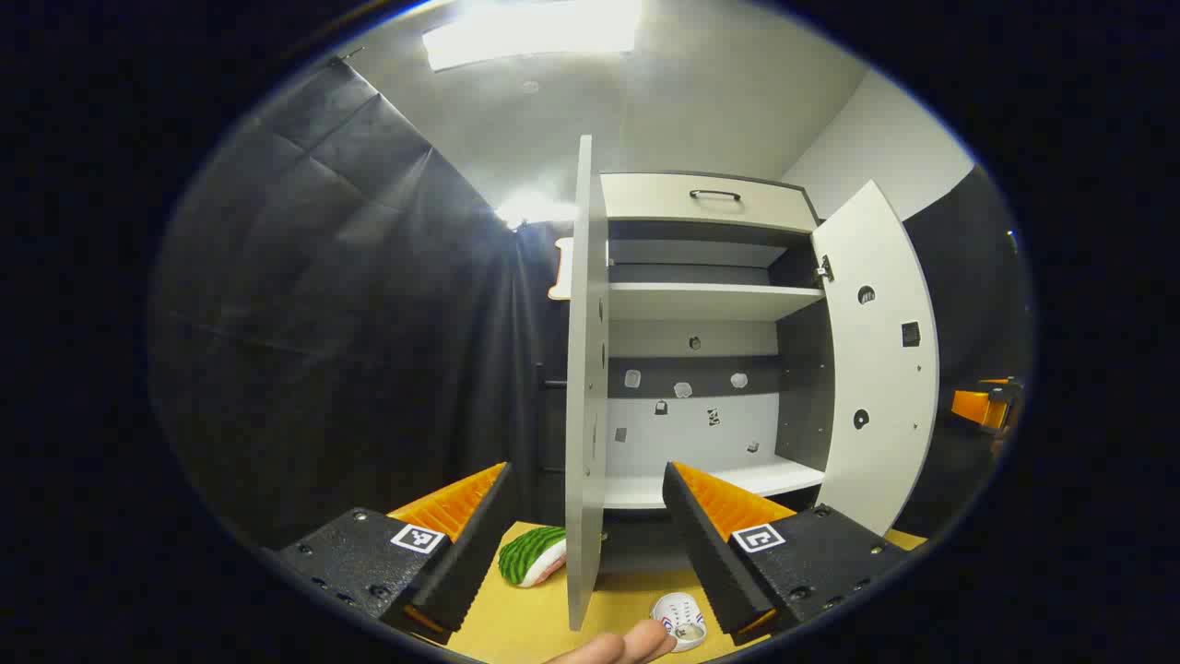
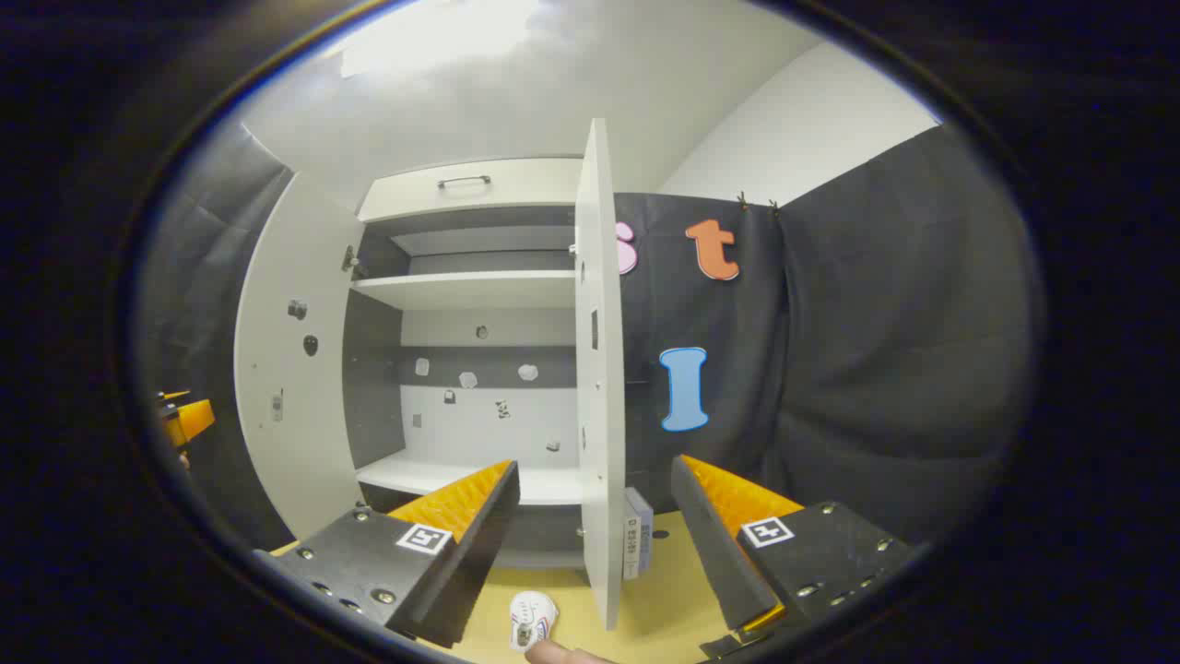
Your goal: Grab one shoe with the right hand and put it into the shoe cabinet, grab the other shoe with the left hand and put it into the shoe cabinet; then close the right door with the right hand and the left door with the left hand.
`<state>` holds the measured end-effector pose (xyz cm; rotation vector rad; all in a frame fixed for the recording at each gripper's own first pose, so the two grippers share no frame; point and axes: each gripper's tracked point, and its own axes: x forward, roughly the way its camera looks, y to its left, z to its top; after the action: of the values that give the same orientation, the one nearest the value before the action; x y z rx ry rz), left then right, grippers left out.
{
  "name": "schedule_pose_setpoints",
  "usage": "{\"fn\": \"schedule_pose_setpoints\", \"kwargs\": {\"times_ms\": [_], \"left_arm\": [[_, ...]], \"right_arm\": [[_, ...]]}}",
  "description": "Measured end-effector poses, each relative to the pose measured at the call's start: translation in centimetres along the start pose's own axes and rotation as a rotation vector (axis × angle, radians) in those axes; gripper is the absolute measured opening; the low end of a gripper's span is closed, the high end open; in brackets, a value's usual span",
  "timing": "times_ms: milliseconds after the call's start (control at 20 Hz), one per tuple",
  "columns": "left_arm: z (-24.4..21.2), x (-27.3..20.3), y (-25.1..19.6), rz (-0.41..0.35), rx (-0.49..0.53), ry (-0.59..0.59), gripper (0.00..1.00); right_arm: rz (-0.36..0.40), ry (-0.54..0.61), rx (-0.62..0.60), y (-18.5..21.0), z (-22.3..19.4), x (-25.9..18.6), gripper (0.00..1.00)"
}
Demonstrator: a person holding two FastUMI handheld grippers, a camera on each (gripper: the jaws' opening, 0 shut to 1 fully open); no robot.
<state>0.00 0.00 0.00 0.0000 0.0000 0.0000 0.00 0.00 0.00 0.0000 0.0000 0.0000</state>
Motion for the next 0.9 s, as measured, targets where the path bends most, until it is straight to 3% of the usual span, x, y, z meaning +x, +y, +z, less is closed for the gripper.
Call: {"fn": "schedule_pose_setpoints", "kwargs": {"times_ms": [100,150,250,300,350,450,500,550,900], "left_arm": [[-0.4,0.2,-0.2,-0.005,0.001,0.012,0.96],[-0.6,0.4,-0.3,-0.007,0.002,0.018,0.96],[-0.8,0.7,-0.6,-0.01,0.002,0.022,0.98],[-1.0,0.7,-0.7,-0.013,0.004,0.025,0.98],[-1.2,0.8,-0.8,-0.015,0.006,0.029,0.98],[-1.5,0.9,-1.2,-0.023,0.011,0.036,0.98],[-1.6,0.9,-1.2,-0.027,0.013,0.038,0.98],[-1.6,0.9,-1.4,-0.03,0.013,0.04,0.98],[-1.6,0.9,-2.8,-0.059,0.011,0.041,0.98]], "right_arm": [[0.001,-0.008,-0.013,0.1,0.4,0.0,0.94],[-0.003,-0.013,-0.018,0.0,0.5,0.0,0.98],[0.018,-0.002,0.003,0.7,0.1,-0.5,0.94],[0.036,0.006,0.016,1.3,-0.1,-0.9,0.98],[0.046,0.006,0.012,1.5,0.0,-1.1,0.94],[0.047,-0.004,-0.015,1.5,0.2,-1.5,0.98],[0.052,-0.008,-0.022,1.8,0.3,-1.8,0.94],[0.057,-0.014,-0.027,2.2,0.4,-2.1,0.98],[0.071,-0.035,-0.009,3.3,0.7,-2.9,1.0]]}}
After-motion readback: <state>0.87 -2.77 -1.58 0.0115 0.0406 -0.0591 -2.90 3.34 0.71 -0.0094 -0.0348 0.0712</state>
